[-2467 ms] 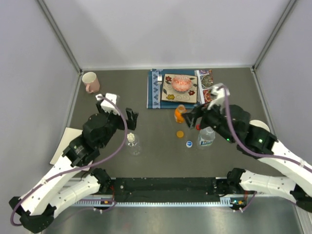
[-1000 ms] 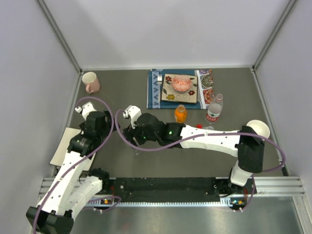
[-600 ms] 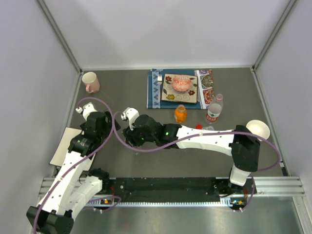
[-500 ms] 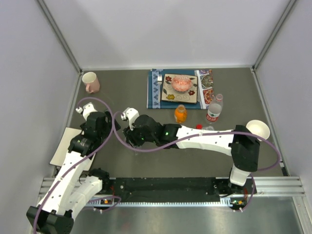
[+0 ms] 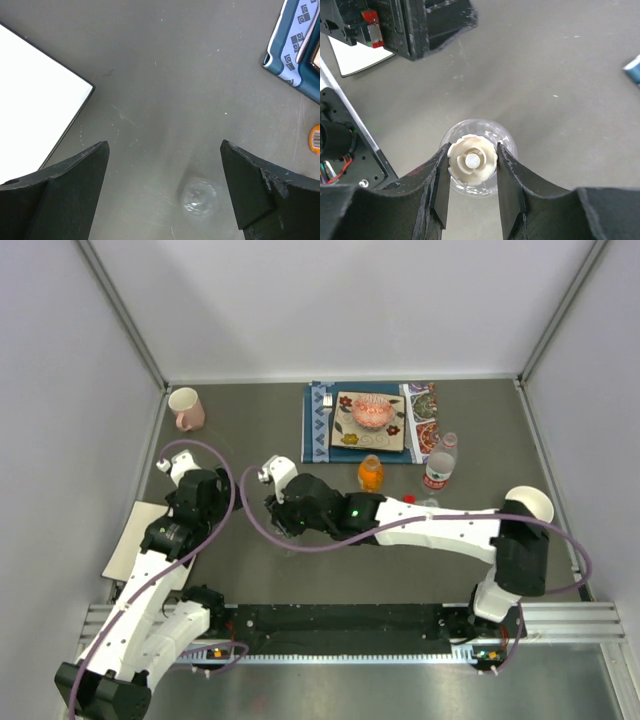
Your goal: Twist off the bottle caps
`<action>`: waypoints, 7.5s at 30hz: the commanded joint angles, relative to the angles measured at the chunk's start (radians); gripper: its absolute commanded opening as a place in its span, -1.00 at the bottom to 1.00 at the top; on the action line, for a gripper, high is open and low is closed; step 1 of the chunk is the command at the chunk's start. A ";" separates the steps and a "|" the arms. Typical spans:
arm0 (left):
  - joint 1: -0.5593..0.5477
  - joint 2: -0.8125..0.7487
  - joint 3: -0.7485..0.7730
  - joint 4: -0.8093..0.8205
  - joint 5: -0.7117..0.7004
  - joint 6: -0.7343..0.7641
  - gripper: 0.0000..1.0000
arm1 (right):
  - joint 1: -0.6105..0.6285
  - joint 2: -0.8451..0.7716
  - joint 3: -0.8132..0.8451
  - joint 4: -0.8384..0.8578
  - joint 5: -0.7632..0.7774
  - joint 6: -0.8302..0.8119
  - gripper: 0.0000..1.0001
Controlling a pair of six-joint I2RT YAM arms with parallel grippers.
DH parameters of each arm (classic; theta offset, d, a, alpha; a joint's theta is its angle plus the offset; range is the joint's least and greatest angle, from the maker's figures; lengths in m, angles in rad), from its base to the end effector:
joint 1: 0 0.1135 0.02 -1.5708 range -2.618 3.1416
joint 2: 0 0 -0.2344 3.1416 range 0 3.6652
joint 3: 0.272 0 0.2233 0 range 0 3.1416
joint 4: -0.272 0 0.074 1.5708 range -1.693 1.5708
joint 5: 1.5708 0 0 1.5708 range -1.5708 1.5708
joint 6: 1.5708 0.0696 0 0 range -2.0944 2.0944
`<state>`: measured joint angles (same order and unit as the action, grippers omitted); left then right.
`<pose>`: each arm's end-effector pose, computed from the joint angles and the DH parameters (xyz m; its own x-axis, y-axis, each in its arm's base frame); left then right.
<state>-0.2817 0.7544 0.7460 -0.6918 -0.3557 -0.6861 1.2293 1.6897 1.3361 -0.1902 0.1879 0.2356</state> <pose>0.1713 -0.0243 0.2425 -0.4819 -0.4788 -0.7338 -0.3884 0.8675 -0.3108 0.1436 0.3652 0.2544 -0.3721 -0.3621 -0.8547 -0.8076 0.5802 0.1058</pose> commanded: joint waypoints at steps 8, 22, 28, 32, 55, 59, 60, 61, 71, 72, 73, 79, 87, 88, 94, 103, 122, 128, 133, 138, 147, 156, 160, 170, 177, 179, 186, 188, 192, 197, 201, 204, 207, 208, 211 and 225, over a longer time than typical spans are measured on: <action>0.006 -0.007 0.081 0.285 0.173 0.062 0.97 | -0.094 -0.407 0.008 -0.252 0.185 0.025 -1.00; -0.103 0.051 -0.022 1.087 1.176 0.166 0.98 | -0.315 -0.541 0.083 -0.295 -0.168 0.275 -1.00; -0.149 0.017 -0.079 1.154 1.218 0.212 0.98 | -0.356 -0.568 0.127 -0.317 -0.283 0.327 -1.00; -0.185 -0.010 -0.068 1.086 1.198 0.283 0.98 | -0.363 -0.567 0.170 -0.334 -0.347 0.329 -1.00; -0.272 0.134 0.036 1.060 1.199 0.310 0.98 | -0.363 -0.553 0.123 -0.183 -0.561 0.378 -1.00; -0.280 0.152 0.044 1.055 1.215 0.318 0.93 | -0.364 -0.564 0.106 -0.157 -0.585 0.383 -1.00; -0.280 0.155 0.043 1.057 1.218 0.318 0.90 | -0.363 -0.565 0.103 -0.152 -0.587 0.384 -1.00; -0.281 0.161 0.044 1.057 1.222 0.318 0.86 | -0.363 -0.574 0.092 -0.143 -0.591 0.386 -1.00; -0.283 0.169 0.039 1.046 1.201 0.316 0.98 | -0.361 -0.683 -0.040 0.004 -0.548 0.399 -1.00; -0.284 0.171 0.042 1.048 1.198 0.307 0.98 | -0.363 -0.693 -0.051 0.017 -0.542 0.400 -1.00; -0.284 0.174 0.042 1.049 1.196 0.304 0.98 | -0.363 -0.699 -0.069 0.041 -0.538 0.400 -1.00; -0.286 0.210 0.078 1.048 1.187 0.243 0.98 | -0.363 -0.736 -0.126 0.116 -0.512 0.370 -1.00; -0.313 0.267 0.124 1.022 1.241 0.234 0.98 | -0.361 -0.739 -0.169 0.163 -0.499 0.338 -1.00; -0.321 0.266 0.122 1.013 1.235 0.241 0.95 | -0.361 -0.742 -0.172 0.161 -0.495 0.338 -1.00; -0.324 0.261 0.118 0.993 1.232 0.275 0.40 | -0.361 -0.754 -0.178 0.135 -0.476 0.326 -1.00; -0.326 0.220 0.134 0.891 1.147 0.375 0.00 | -0.361 -0.782 -0.160 0.068 -0.414 0.314 0.13; -0.504 0.145 0.136 0.775 0.407 0.612 -0.20 | -0.350 -0.589 0.075 -0.110 -0.125 0.389 0.38; -0.519 0.149 0.138 0.772 0.388 0.622 -0.21 | -0.337 -0.530 0.115 -0.118 -0.107 0.383 0.38; -0.527 0.152 0.131 0.772 0.385 0.623 -0.21 | -0.323 -0.483 0.138 -0.115 -0.087 0.367 0.36; -0.531 0.151 0.131 0.772 0.383 0.625 -0.21 | -0.323 -0.450 0.144 -0.111 -0.082 0.366 0.29; -0.537 0.149 0.130 0.772 0.385 0.625 -0.21 | -0.323 -0.407 0.140 -0.100 -0.080 0.361 -0.20; -0.537 0.146 0.134 0.769 0.434 0.629 -0.26 | -0.323 -0.449 0.078 -0.092 -0.042 0.279 -1.00; -0.537 0.141 0.151 0.768 0.642 0.619 -0.31 | -0.321 -0.488 0.055 -0.077 -0.135 0.147 -1.00; -0.528 0.201 0.242 0.863 1.318 0.427 -0.22 | -0.329 -0.660 -0.061 0.057 -0.753 -0.084 -1.00; -0.528 0.264 0.274 1.049 1.509 0.205 -0.20 | -0.338 -0.654 -0.040 0.043 -1.093 -0.116 -1.00; -0.528 0.276 0.270 1.113 1.529 0.165 -0.19 | -0.338 -0.651 -0.029 0.008 -1.163 -0.148 -1.00; -0.527 0.301 0.239 1.322 1.586 -0.016 -0.17 | -0.379 -0.631 -0.018 -0.081 -1.381 -0.231 -1.00; -0.527 0.310 0.231 1.351 1.598 -0.047 -0.16 | -0.407 -0.618 -0.034 -0.084 -1.432 -0.231 -1.00; -0.527 0.313 0.227 1.353 1.601 -0.041 -0.16 | -0.422 -0.591 -0.051 -0.091 -1.466 -0.228 -1.00; -0.527 0.296 0.260 1.055 1.536 0.191 -0.17 | -0.424 -0.607 -0.040 -0.088 -1.310 -0.200 -0.60; -0.527 0.275 0.270 0.927 1.466 0.312 -0.18 | -0.424 -0.645 -0.035 -0.089 -1.173 -0.193 -0.20; -0.525 0.269 0.271 0.874 1.419 0.361 -0.17 | -0.424 -0.665 -0.029 -0.094 -1.105 -0.187 0.03; -0.527 0.269 0.274 0.842 1.379 0.390 -0.17 | -0.424 -0.674 -0.014 -0.103 -1.053 -0.174 0.24; -0.527 0.270 0.279 0.832 1.373 0.398 -0.17 | -0.424 -0.676 -0.011 -0.104 -1.035 -0.171 0.33; -0.527 0.266 0.279 0.808 1.324 0.422 -0.16 | -0.425 -0.685 0.003 -0.110 -0.974 -0.159 0.52; -0.537 0.221 0.208 0.782 0.864 0.577 -0.18 | -0.425 -0.700 0.052 -0.071 -0.395 0.119 0.78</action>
<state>-0.8074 1.0088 0.9730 0.0704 0.6777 -0.1722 0.8028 1.0149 1.3499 -0.2985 -0.4133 0.2405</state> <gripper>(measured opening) 0.667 0.887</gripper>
